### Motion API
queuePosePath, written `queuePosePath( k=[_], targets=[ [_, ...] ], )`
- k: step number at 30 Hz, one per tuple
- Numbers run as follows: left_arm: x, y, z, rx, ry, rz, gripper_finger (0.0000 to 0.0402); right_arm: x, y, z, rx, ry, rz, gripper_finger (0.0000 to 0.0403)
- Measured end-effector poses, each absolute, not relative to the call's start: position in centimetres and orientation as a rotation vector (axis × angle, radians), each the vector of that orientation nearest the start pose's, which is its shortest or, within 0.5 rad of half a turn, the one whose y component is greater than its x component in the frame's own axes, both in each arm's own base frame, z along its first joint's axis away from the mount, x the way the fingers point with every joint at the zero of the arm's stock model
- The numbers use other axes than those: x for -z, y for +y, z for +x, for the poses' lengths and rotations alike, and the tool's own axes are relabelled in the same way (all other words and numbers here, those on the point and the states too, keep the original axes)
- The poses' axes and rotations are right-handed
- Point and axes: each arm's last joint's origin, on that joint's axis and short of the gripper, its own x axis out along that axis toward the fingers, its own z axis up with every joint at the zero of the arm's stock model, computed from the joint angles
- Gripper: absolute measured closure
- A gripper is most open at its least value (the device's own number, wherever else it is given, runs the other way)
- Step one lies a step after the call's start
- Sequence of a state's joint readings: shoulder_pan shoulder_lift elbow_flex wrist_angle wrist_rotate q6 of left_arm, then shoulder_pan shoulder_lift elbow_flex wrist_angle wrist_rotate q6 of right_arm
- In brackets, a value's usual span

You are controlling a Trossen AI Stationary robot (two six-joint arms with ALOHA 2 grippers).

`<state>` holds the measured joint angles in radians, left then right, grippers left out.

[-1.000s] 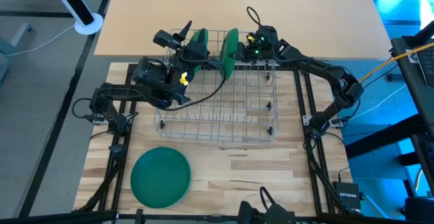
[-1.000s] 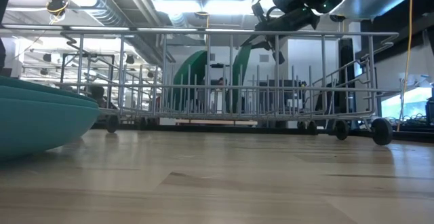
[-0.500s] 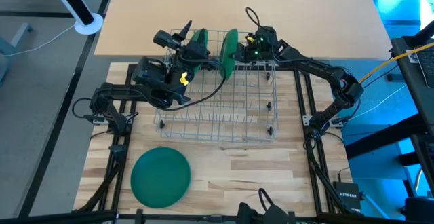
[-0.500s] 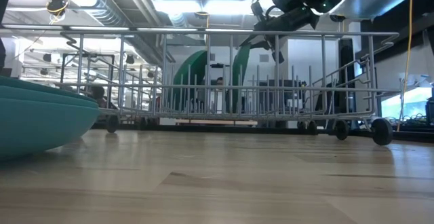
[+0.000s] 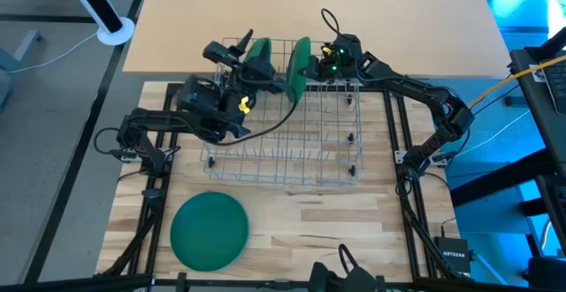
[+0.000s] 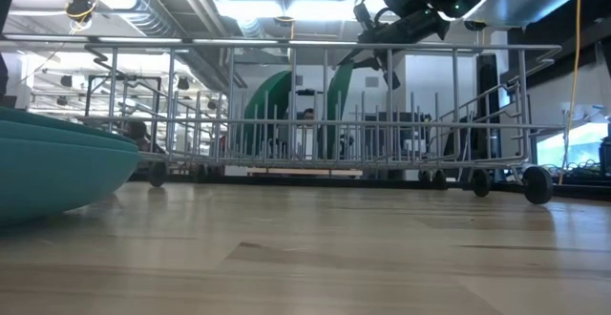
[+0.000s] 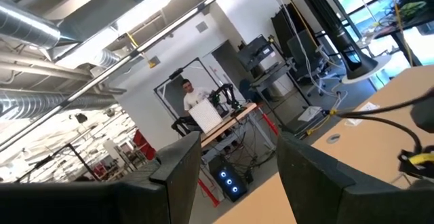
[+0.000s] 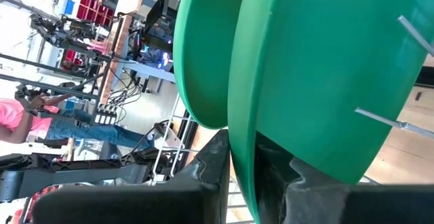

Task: Sort dishes
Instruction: Put the right green plate in the dish rack

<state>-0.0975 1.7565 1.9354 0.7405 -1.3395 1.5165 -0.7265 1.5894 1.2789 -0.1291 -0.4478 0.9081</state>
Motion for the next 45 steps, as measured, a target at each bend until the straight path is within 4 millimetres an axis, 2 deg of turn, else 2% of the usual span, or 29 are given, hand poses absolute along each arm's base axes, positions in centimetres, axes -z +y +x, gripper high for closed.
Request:
queuePosePath(
  k=[6,17,31,36,45],
  targets=[
    [-51.6,-0.6,35.0,-1.332,0.264,0.642,0.0219,-31.0,-23.1,27.8,0.44,0.217,1.133,0.0352],
    [-51.3,-0.6,35.4,-1.315,0.309,0.686,0.0219,-31.0,-23.1,27.8,0.44,0.217,1.133,0.0352],
    [-50.0,-0.8,36.5,-1.243,0.475,0.856,0.0219,-31.0,-23.0,27.8,0.419,0.224,1.142,0.0347],
    [-49.3,-0.8,36.9,-1.205,0.554,0.935,0.0219,-31.0,-23.0,27.8,0.397,0.233,1.148,0.0309],
    [-47.6,-0.8,37.6,-1.106,0.735,1.111,0.0219,-31.0,-23.1,27.7,0.395,0.232,1.136,0.0194]
  ],
)
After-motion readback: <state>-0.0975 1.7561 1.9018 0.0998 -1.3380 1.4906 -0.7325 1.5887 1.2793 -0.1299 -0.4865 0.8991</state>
